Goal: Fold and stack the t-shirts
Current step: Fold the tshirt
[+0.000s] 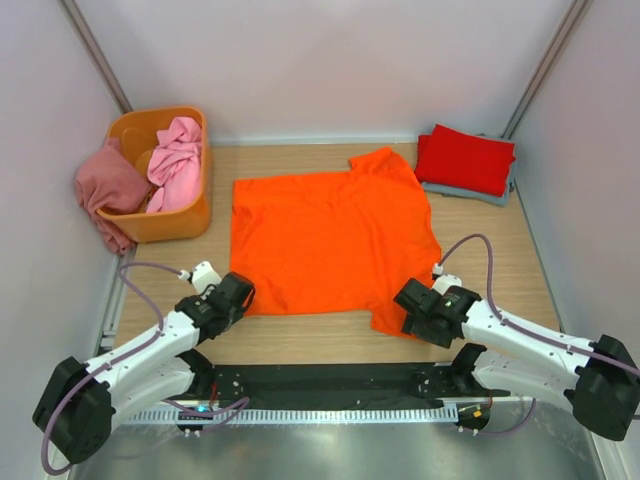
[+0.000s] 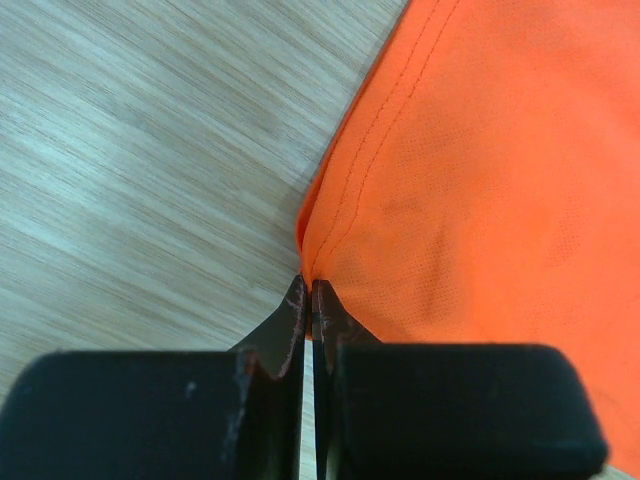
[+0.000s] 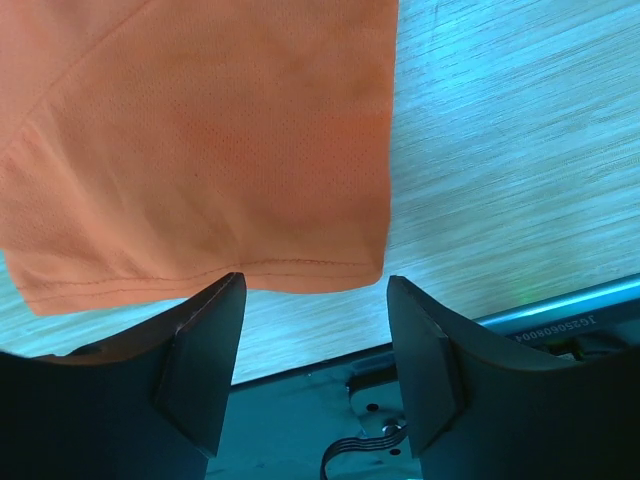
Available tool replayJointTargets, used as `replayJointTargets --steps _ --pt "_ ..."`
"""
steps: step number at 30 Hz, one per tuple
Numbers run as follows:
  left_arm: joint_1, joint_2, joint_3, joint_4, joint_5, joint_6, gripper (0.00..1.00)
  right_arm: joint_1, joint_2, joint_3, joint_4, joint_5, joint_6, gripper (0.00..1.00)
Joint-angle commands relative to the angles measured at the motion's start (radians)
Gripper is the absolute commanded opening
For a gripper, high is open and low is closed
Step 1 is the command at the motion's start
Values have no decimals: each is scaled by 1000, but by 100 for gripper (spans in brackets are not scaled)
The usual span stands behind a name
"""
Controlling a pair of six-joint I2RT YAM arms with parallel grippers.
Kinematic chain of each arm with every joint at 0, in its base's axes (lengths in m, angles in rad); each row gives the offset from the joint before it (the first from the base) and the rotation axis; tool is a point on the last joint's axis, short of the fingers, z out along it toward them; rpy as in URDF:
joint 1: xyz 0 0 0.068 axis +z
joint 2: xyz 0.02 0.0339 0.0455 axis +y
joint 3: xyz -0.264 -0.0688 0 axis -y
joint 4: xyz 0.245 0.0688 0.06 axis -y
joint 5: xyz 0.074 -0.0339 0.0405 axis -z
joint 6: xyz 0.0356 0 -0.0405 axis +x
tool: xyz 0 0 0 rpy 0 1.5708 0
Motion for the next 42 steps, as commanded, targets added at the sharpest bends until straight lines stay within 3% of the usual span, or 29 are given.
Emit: replayJointTargets --steps 1,15,20,21,29,38,42 --pt "-6 -10 -4 31 -20 7 0 4 7 7 39 46 81 64" --pt "-6 -32 -14 34 -11 15 0 3 132 -14 131 51 64 56" --pt "-4 -30 -12 35 -9 15 0 6 144 -49 180 21 55 36" --pt "-6 -27 -12 38 -11 16 0 7 138 -54 180 25 52 26" --pt "-6 -29 5 31 16 39 0 6 120 -36 151 32 31 2" --pt "-4 -196 129 -193 -6 70 0 6 34 185 -77 141 -5 1" --pt "-4 -208 157 -231 21 76 0 6 43 257 -85 158 -38 1"
